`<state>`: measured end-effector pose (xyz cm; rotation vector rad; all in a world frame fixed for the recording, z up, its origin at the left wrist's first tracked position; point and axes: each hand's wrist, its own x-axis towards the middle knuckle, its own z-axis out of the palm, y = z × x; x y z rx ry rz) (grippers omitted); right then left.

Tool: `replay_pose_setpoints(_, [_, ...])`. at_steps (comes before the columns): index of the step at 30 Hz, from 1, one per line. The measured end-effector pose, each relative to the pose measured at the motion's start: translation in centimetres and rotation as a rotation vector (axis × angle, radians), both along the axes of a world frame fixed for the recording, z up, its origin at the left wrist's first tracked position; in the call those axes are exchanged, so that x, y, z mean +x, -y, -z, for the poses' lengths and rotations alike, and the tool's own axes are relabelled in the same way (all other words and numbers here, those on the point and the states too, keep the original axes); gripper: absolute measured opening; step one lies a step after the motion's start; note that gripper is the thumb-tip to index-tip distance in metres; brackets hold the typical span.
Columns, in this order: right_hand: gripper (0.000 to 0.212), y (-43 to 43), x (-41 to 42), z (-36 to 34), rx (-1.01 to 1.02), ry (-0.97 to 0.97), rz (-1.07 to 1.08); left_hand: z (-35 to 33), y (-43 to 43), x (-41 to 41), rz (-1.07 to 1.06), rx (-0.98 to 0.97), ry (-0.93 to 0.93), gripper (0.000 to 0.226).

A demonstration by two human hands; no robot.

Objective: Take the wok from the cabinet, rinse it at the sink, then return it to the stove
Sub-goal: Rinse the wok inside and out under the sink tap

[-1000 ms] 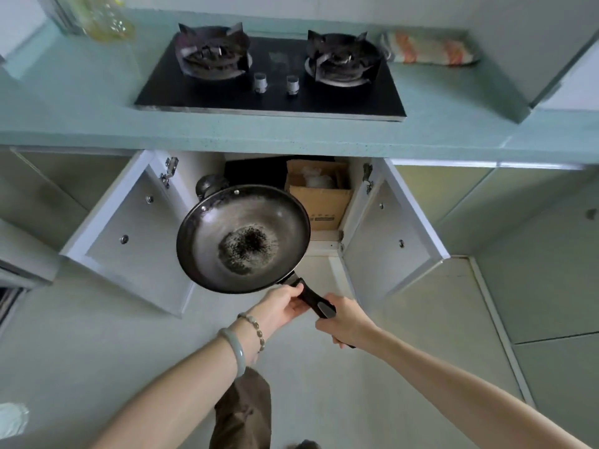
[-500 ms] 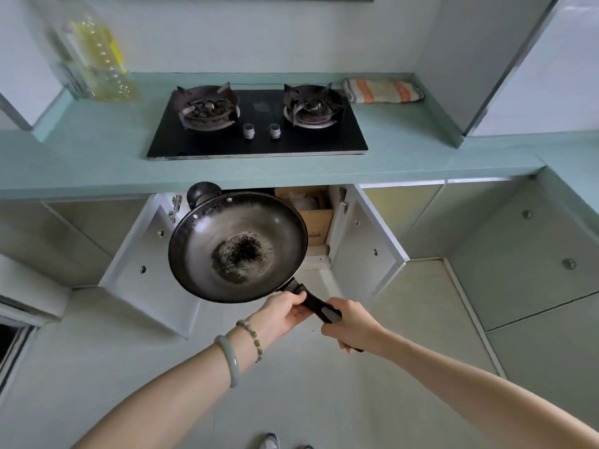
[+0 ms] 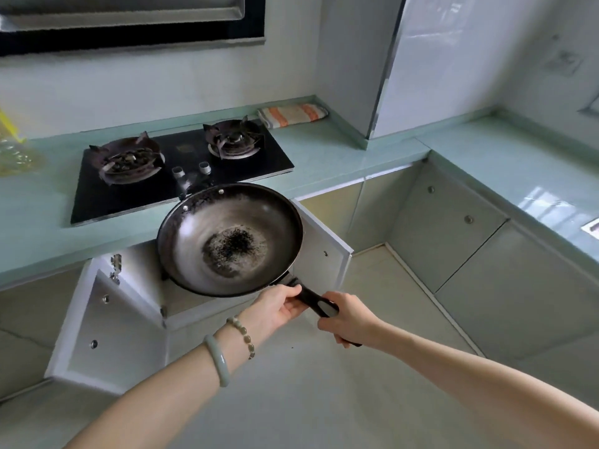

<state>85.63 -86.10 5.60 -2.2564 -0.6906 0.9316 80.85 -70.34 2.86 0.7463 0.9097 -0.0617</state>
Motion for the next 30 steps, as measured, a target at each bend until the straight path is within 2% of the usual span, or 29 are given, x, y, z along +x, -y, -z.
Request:
replay_pose_setpoints(17, [0.015, 9.7, 0.8, -2.2, 0.085, 0.027, 0.413, -3.3, 8.9, 6.9, 0.426, 0.051, 0.064, 0.019])
replay_pose_setpoints(30, [0.013, 19.1, 11.7, -3.7, 0.088, 0.035, 0.569, -4.3, 19.0, 20.5, 0.556, 0.09, 0.084, 0.019])
